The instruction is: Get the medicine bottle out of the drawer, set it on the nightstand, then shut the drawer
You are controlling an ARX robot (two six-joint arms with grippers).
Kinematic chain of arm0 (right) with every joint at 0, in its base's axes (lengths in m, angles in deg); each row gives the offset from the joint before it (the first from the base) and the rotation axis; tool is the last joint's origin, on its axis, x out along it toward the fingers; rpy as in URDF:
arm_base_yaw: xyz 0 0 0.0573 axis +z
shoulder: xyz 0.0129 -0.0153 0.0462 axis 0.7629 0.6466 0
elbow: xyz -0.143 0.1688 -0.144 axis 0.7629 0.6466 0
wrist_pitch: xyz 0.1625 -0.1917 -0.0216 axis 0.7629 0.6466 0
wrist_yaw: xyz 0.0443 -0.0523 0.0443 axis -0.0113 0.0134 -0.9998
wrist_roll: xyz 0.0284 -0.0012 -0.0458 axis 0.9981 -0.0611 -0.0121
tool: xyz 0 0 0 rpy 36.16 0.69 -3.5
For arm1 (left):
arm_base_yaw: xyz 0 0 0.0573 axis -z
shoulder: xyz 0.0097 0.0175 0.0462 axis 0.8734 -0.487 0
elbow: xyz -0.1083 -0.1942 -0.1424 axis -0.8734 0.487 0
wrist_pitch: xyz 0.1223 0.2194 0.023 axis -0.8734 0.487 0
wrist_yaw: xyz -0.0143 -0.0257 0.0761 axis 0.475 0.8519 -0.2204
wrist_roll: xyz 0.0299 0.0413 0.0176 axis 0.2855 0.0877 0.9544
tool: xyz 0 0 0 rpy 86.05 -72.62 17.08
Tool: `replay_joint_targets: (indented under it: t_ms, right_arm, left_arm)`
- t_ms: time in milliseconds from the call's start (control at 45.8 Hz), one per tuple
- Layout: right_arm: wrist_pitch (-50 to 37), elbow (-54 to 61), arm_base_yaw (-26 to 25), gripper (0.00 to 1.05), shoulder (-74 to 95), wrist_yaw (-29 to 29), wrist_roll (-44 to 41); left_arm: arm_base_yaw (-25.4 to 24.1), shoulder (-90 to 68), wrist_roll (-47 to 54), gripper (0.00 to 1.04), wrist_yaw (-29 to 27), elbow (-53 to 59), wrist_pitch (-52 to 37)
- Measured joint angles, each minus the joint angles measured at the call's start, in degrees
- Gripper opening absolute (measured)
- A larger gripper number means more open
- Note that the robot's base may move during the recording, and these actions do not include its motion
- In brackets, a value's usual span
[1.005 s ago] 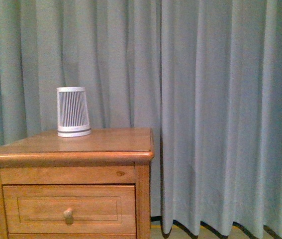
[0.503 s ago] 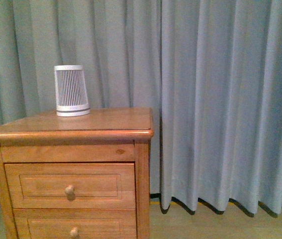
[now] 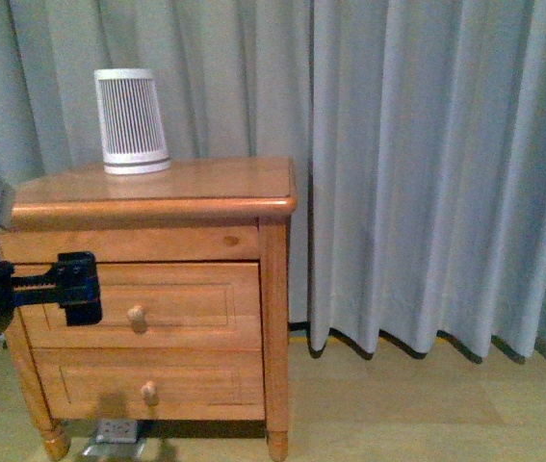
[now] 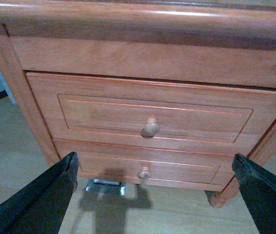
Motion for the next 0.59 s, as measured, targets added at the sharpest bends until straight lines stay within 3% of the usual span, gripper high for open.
replay_joint_targets:
  t_ms: [415,590]
  right_arm:
    - [0.0,0.0,0.0,0.98,0.0,0.0,0.0]
    - [0.0,0.0,0.0,0.98,0.0,0.0,0.0]
  left_arm:
    - [1.5,-16.5,3.0,0.98,2.6,-12.5,-3.6]
    - [2.9,-22.0,4.0,0.98,4.3,-19.8,-1.1]
